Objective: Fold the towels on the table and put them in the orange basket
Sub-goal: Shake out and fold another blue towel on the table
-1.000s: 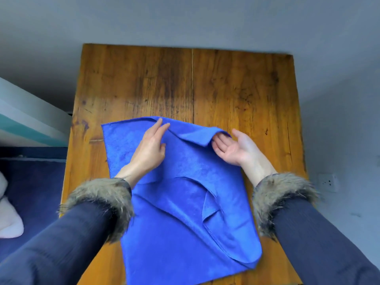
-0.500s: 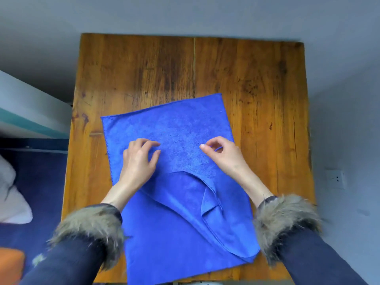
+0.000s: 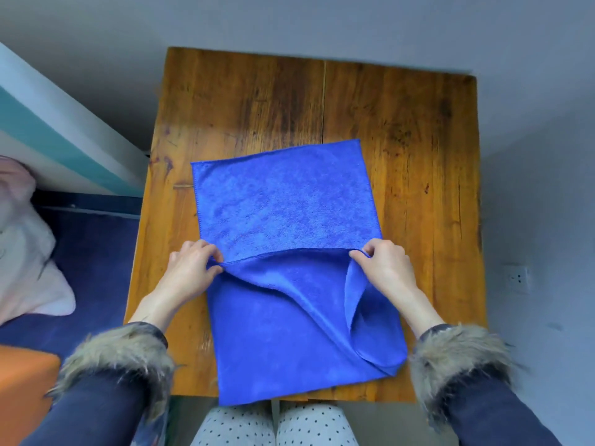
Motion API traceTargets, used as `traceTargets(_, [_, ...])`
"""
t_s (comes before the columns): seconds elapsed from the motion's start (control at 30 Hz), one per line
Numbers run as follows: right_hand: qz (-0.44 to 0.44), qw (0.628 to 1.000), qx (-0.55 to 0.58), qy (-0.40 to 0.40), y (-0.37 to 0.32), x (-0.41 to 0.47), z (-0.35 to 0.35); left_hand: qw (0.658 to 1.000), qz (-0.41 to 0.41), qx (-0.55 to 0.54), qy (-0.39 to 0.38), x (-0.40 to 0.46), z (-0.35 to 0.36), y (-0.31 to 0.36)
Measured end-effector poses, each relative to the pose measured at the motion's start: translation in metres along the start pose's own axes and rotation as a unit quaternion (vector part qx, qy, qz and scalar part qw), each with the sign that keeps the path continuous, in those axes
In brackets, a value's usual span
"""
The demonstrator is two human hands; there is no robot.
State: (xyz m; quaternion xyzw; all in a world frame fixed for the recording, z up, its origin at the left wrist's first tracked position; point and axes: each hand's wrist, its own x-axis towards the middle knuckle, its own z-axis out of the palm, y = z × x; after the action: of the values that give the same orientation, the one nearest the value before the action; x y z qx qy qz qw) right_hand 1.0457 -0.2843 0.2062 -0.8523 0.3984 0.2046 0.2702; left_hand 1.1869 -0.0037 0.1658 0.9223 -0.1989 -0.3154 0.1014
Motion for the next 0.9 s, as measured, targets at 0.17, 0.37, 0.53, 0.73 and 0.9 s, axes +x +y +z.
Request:
traceTargets(0.17, [0.014, 0.992, 0.111, 0.05, 0.002, -0.009, -0.042, 0.981, -0.024, -0.19, -0.028, -0.015, -0.051, 0.005])
traceTargets(0.37, [-0.072, 0.979, 0.189, -0.038, -0.01, -0.006, -0.099, 0.941, 0.02, -0.336, -0.028, -0.036, -0.125, 0.02])
traceTargets(0.53, [-0.107, 0.966, 0.227, 0.066, -0.048, 0.035, -0.116, 0.942, 0.026, -0.325, 0.072, -0.001, -0.146, 0.025])
traceTargets(0.73, [-0.088, 0.981, 0.15, 0.084, -0.062, 0.111, -0.089, 0.962, -0.025, -0.256, 0.097, 0.074, -0.114, 0.008])
traceTargets(0.9, [-0.097, 0.98, 0.129, 0.117, -0.059, 0.157, -0.066, 0.976, -0.049, -0.165, 0.131, 0.117, -0.095, -0.001])
